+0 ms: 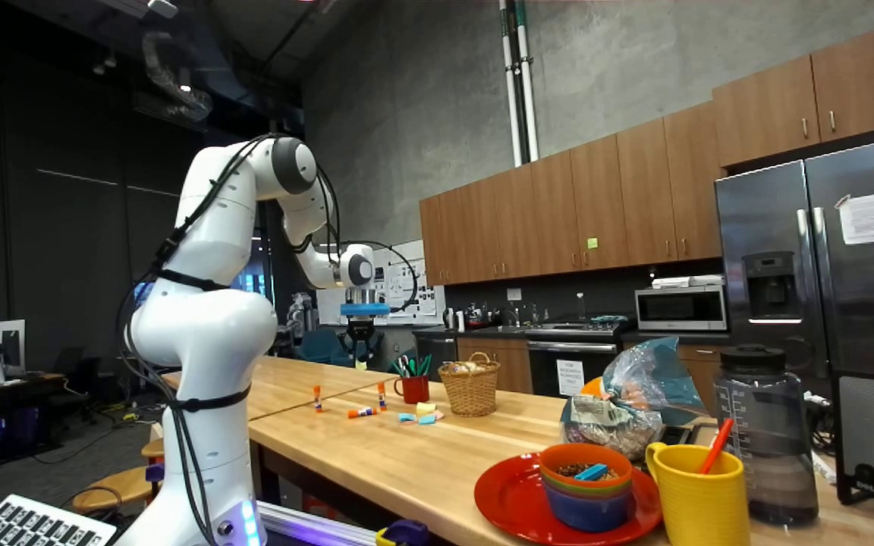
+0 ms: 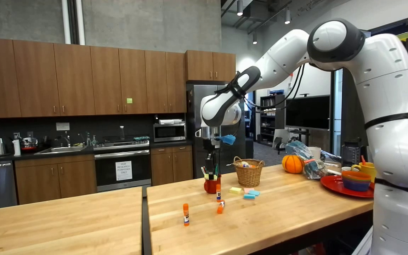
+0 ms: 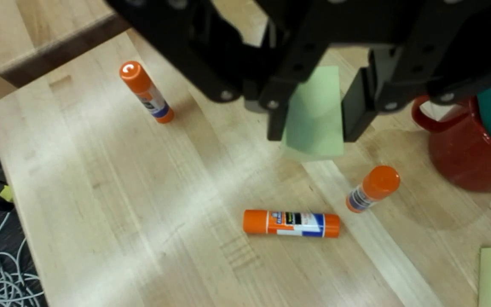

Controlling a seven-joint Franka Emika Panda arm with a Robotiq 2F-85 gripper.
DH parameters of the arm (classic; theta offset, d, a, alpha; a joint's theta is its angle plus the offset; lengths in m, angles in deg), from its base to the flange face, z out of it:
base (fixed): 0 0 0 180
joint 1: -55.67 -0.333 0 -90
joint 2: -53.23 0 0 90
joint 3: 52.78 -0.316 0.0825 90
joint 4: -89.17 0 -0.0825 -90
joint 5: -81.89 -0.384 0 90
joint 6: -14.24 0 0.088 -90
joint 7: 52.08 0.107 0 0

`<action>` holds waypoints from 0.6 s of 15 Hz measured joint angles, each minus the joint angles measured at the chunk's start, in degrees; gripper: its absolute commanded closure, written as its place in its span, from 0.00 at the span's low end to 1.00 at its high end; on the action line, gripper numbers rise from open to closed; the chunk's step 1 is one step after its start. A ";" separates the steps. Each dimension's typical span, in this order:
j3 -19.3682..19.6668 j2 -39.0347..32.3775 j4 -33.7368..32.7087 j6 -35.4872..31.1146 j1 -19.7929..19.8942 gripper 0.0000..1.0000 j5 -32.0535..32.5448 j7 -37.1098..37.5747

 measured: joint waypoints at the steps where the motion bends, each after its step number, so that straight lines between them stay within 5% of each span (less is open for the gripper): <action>1: -0.19 -0.06 -0.04 -0.06 -0.37 0.27 0.00 0.10; 5: -0.37 -0.07 -0.26 -0.74 -0.96 0.02 0.00 0.59; 9: -0.34 -0.43 -0.25 -2.25 -1.13 0.00 0.77 2.81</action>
